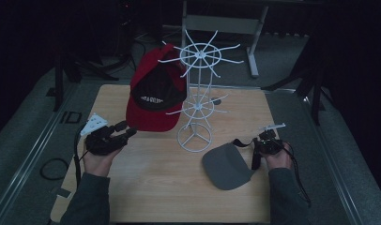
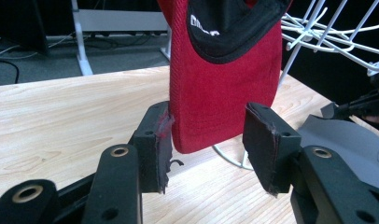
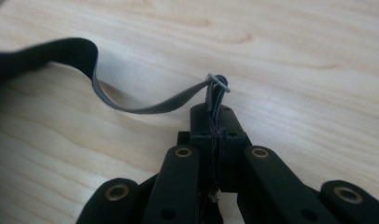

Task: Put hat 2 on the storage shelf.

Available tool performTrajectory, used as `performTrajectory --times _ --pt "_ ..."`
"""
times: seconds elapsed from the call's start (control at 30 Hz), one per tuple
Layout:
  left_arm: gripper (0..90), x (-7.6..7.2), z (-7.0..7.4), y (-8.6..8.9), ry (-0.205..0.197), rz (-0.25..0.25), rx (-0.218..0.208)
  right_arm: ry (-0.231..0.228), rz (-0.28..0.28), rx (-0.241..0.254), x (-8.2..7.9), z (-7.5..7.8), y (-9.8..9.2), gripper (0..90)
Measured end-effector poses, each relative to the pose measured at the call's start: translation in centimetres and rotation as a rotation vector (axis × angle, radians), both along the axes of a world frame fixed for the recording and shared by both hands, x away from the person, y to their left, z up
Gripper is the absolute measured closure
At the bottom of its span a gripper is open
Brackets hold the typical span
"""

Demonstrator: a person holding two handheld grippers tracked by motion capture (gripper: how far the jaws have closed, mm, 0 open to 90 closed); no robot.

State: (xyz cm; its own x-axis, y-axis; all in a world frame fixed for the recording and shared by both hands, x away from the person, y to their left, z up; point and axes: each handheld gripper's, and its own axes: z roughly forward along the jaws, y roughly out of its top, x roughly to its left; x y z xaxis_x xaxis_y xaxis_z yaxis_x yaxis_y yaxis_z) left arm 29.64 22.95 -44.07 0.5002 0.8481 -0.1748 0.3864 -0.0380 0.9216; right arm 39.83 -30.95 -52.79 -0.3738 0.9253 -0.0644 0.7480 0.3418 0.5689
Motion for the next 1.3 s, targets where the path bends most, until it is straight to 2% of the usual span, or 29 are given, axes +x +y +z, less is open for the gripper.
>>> performTrajectory --times 0.27,0.87,1.2,1.3 --pt "52.8 0.0 0.0 0.1 0.001 -0.001 -0.002 -0.071 0.023 0.033 0.2 1.8 0.3 88.4" --pt "52.9 0.0 0.1 0.3 -0.004 0.001 -0.005 -0.186 0.066 0.007 0.8 5.6 1.5 88.4" --pt "52.7 0.0 0.1 0.2 -0.002 0.001 -0.002 -0.231 0.108 -0.012 0.7 7.6 2.3 88.3" --pt "52.7 0.0 0.1 0.2 -0.002 0.001 -0.003 -0.245 0.117 -0.001 0.8 8.2 2.2 88.4"
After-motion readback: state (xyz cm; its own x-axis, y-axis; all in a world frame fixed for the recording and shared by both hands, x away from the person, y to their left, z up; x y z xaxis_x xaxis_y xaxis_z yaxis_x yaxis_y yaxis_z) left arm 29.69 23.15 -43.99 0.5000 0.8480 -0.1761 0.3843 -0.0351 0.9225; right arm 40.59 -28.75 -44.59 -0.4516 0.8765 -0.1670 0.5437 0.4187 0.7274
